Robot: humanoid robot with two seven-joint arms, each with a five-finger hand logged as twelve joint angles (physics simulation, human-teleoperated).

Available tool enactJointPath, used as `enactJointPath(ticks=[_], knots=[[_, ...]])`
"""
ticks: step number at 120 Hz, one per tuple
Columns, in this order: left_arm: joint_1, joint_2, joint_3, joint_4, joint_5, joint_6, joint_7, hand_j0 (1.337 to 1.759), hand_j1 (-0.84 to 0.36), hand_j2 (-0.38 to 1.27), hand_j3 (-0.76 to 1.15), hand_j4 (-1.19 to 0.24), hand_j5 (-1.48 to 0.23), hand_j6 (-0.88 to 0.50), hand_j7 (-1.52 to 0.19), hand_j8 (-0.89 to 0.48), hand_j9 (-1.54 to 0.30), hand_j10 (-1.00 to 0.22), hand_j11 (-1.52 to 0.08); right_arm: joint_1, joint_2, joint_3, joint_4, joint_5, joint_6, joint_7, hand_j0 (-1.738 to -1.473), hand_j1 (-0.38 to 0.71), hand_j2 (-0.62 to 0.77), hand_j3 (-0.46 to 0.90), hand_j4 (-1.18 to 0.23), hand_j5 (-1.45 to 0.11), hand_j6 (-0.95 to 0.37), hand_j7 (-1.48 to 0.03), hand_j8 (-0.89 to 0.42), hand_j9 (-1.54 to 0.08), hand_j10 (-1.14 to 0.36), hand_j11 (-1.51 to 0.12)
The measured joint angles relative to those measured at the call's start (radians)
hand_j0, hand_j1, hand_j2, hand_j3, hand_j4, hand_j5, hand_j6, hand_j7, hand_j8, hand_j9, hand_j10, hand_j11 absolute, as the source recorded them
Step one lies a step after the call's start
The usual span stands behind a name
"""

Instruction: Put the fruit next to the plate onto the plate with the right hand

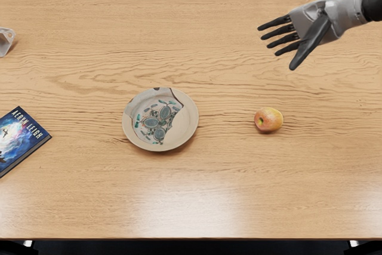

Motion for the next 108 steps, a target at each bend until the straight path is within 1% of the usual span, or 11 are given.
enactJointPath(ticks=[25, 30, 38, 42, 47, 51, 59, 67, 78, 95, 108], knots=[[0.000, 0.000, 0.000, 0.000, 0.000, 0.000, 0.000, 1.658, 0.35, 0.00, 0.00, 0.00, 0.00, 0.00, 0.00, 0.00, 0.00, 0.00, 0.00, -0.015, -0.015, -0.007, 0.029, 0.000, 0.000, 0.000, -1.658, -0.33, 0.00, 0.00, -0.02, -0.03, -0.02, -0.03, -0.02, -0.03, -0.02, -0.03], [0.000, 0.000, 0.000, 0.000, 0.000, 0.000, 0.000, 1.658, 0.35, 0.00, 0.00, 0.00, 0.00, 0.00, 0.00, 0.00, 0.00, 0.00, 0.00, 0.003, -0.016, -0.007, 0.085, -0.001, 0.000, 0.000, -1.658, -0.32, 0.00, 0.00, -0.02, -0.03, -0.02, -0.03, -0.02, -0.03, -0.02, -0.03], [0.000, 0.000, 0.000, 0.000, 0.000, 0.000, 0.000, 1.658, 0.35, 0.00, 0.00, 0.00, 0.00, 0.00, 0.00, 0.00, 0.00, 0.00, 0.00, 0.098, -0.011, -0.064, 0.200, -0.019, -0.004, 0.000, -1.658, -0.32, 0.00, 0.00, -0.02, -0.03, -0.02, -0.03, -0.02, -0.03, -0.02, -0.03], [0.000, 0.000, 0.000, 0.000, 0.000, 0.000, 0.000, 1.658, 0.35, 0.00, 0.00, 0.00, 0.00, 0.00, 0.00, 0.00, 0.00, 0.00, 0.00, 0.149, -0.005, -0.109, 0.263, -0.028, -0.059, 0.000, -1.658, -0.32, 0.00, 0.00, -0.02, -0.03, -0.02, -0.03, -0.02, -0.03, -0.02, -0.03], [0.000, 0.000, 0.000, 0.000, 0.000, 0.000, 0.000, 1.658, 0.35, 0.00, 0.00, 0.00, 0.00, 0.00, 0.00, 0.00, 0.00, 0.00, 0.00, 0.202, 0.011, -0.164, 0.335, -0.069, -0.188, 0.000, -1.658, -0.32, -0.01, 0.00, -0.02, -0.03, -0.02, -0.03, -0.02, -0.03, -0.02, -0.03], [0.000, 0.000, 0.000, 0.000, 0.000, 0.000, 0.000, 1.658, 0.35, 0.00, 0.00, 0.00, 0.00, 0.00, 0.00, 0.00, 0.00, 0.00, 0.00, 0.231, 0.039, -0.218, 0.377, -0.108, -0.293, 0.000, -1.658, -0.32, -0.01, 0.00, -0.02, -0.03, -0.02, -0.03, -0.02, -0.03, -0.02, -0.03], [0.000, 0.000, 0.000, 0.000, 0.000, 0.000, 0.000, 1.658, 0.35, 0.00, 0.00, 0.00, 0.00, 0.00, 0.00, 0.00, 0.00, 0.00, 0.00, 0.278, 0.096, -0.339, 0.429, -0.164, -0.490, 0.000, -1.658, -0.32, -0.01, 0.00, -0.02, -0.03, -0.02, -0.03, -0.02, -0.03, -0.02, -0.03], [0.000, 0.000, 0.000, 0.000, 0.000, 0.000, 0.000, 1.658, 0.35, 0.00, 0.00, 0.00, 0.00, 0.00, 0.00, 0.00, 0.00, 0.00, 0.00, 0.304, 0.129, -0.424, 0.458, -0.195, -0.615, 0.000, -1.658, -0.32, -0.01, 0.00, -0.02, -0.03, -0.02, -0.03, -0.02, -0.03, -0.02, -0.03], [0.000, 0.000, 0.000, 0.000, 0.000, 0.000, 0.000, 1.658, 0.35, 0.00, 0.00, 0.00, 0.00, 0.00, 0.00, 0.00, 0.00, 0.00, 0.00, 0.310, 0.205, -0.488, 0.477, -0.215, -0.727, 0.000, -1.658, -0.32, -0.01, 0.00, -0.03, -0.03, -0.03, -0.03, -0.03, -0.03, -0.03, -0.03], [0.000, 0.000, 0.000, 0.000, 0.000, 0.000, 0.000, 1.658, 0.35, 0.00, 0.00, 0.00, 0.00, 0.00, 0.00, 0.00, 0.00, 0.00, 0.00, 0.243, 0.331, -0.524, 0.487, -0.226, -0.921, 0.000, -1.658, -0.31, -0.01, 0.00, -0.03, -0.04, -0.03, -0.04, -0.03, -0.04, -0.03, -0.04], [0.000, 0.000, 0.000, 0.000, 0.000, 0.000, 0.000, 1.658, 0.35, 0.00, 0.00, 0.00, 0.00, 0.00, 0.00, 0.00, 0.00, 0.00, 0.00, 0.188, 0.391, -0.532, 0.488, -0.228, -1.063, 0.000, -1.658, -0.27, -0.01, 0.00, -0.06, -0.08, -0.06, -0.08, -0.06, -0.08, -0.06, -0.08]])
